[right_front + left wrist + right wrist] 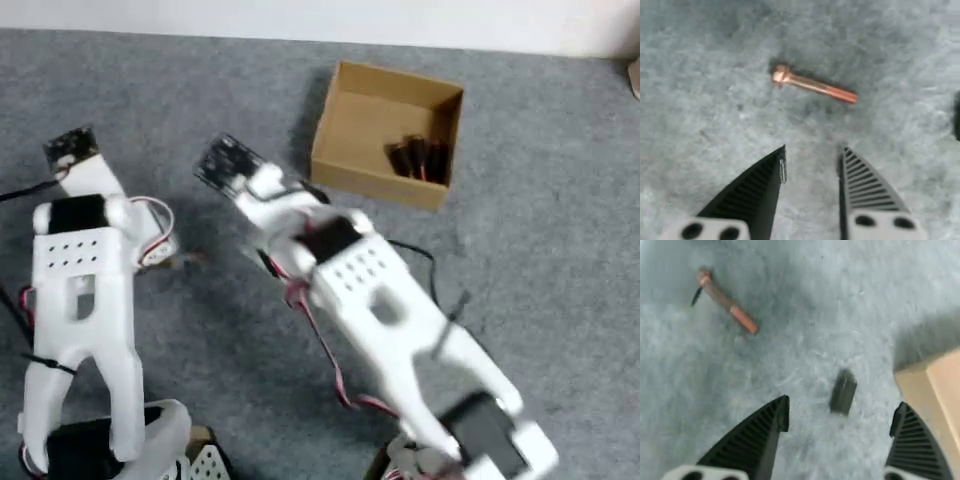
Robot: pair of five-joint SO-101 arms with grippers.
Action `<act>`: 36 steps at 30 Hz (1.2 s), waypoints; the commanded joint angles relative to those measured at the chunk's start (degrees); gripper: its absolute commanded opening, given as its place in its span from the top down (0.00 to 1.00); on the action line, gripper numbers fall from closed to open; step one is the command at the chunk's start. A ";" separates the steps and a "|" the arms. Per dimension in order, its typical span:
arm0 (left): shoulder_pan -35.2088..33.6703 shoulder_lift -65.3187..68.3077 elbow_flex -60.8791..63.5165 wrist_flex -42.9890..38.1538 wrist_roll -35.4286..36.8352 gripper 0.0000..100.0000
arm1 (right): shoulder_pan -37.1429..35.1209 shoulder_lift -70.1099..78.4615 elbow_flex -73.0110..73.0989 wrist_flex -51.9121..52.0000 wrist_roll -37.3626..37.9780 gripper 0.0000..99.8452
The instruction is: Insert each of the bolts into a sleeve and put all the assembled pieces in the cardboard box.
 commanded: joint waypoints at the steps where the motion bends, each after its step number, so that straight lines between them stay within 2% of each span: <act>1: -3.12 -1.71 1.89 0.18 -0.62 0.79 | 0.31 7.16 -6.37 -0.22 0.44 0.70; 5: -4.53 -1.63 4.18 -1.23 -0.44 0.78 | 1.45 15.52 -8.84 -1.19 0.44 0.70; 9: -4.88 -1.63 6.29 -5.27 -0.35 0.79 | 2.33 22.64 -9.36 -6.55 -3.60 0.70; 13: -4.70 -1.63 7.87 -8.09 -0.35 0.79 | 3.38 25.89 -9.80 -9.80 -3.87 0.70; 26: -4.70 -1.54 7.96 -8.18 -0.35 0.79 | 8.31 32.84 -11.91 -12.44 -4.13 0.70; 31: -4.79 -1.54 7.96 -8.00 -0.35 0.79 | 8.31 35.65 -11.91 -12.26 -9.32 0.70; 33: -4.79 -1.54 7.96 -8.00 -0.35 0.79 | 8.31 35.74 -11.91 -12.18 -9.49 0.76; 36: -4.79 -1.54 7.96 -8.00 -0.35 0.79 | 8.48 35.82 -11.82 -12.18 -9.76 0.92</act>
